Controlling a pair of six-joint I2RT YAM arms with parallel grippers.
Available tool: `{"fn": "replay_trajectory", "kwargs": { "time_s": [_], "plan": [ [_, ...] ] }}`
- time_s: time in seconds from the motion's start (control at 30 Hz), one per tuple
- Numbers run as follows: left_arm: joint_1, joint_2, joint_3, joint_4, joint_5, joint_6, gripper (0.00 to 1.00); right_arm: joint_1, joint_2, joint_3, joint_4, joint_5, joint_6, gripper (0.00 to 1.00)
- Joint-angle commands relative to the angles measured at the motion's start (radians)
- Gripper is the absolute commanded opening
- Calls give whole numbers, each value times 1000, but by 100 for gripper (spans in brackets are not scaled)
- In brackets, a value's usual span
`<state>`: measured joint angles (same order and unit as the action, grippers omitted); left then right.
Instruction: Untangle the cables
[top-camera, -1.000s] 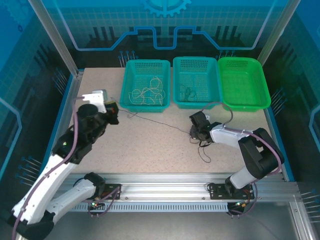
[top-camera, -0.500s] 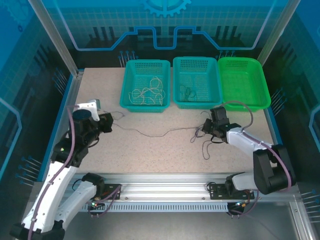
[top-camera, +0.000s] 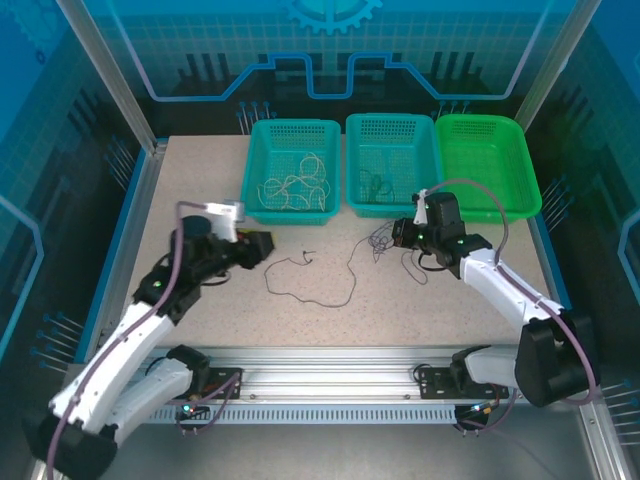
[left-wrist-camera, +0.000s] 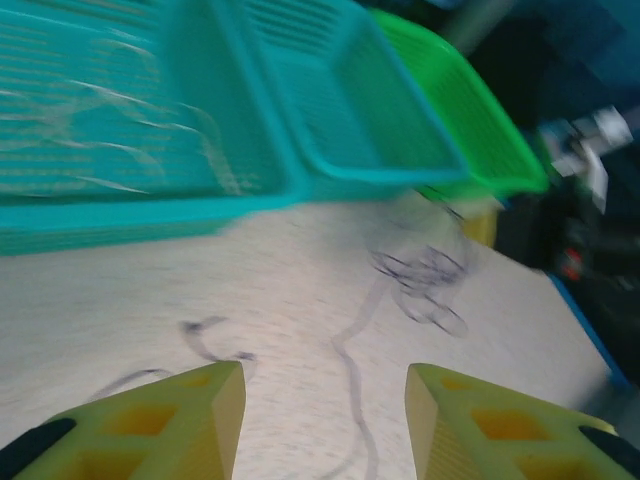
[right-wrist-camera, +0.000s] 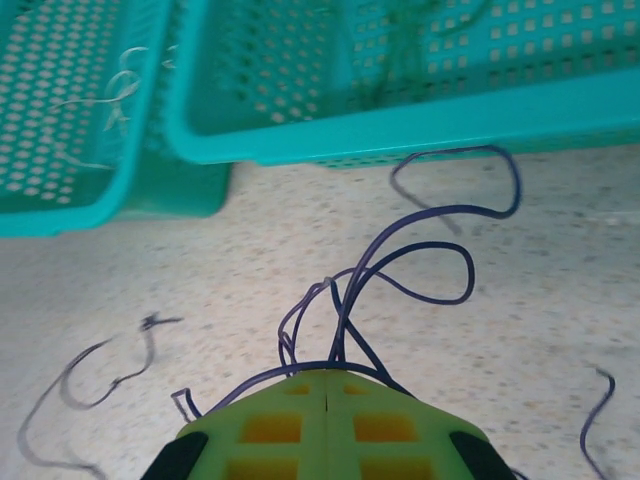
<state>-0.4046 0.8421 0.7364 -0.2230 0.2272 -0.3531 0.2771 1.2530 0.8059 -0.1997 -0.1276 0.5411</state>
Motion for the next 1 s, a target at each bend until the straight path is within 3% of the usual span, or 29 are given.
{"fn": "replay_trajectory", "kwargs": {
  "time_s": [0.0,0.07,0.33,0.47,0.57,0.7,0.8,0.97],
  "plan": [
    [-162,126,-44,249,94,124,50,25,-51,57,-37,-109,-16,0],
    [-207,236,-49,350,110,184,53,36,-74,68,-49,-135,-29,0],
    [-226,605,56,649,233,215,63,72,-135,143,-100,-171,-59,0],
    [-226,714,121,663,245,162,62,79,-154,150,-115,-165,-56,0],
    [-226,740,119,723,243,122,48,81,-166,148,-118,-154,-53,0],
    [-226,689,94,715,178,113,2,72,-183,140,-139,-80,-59,0],
    [-193,599,53,718,152,36,0,23,-220,94,-140,43,-23,0],
    [-5,387,-68,791,181,-200,0,-208,-308,-70,-143,124,113,0]
  ]
}}
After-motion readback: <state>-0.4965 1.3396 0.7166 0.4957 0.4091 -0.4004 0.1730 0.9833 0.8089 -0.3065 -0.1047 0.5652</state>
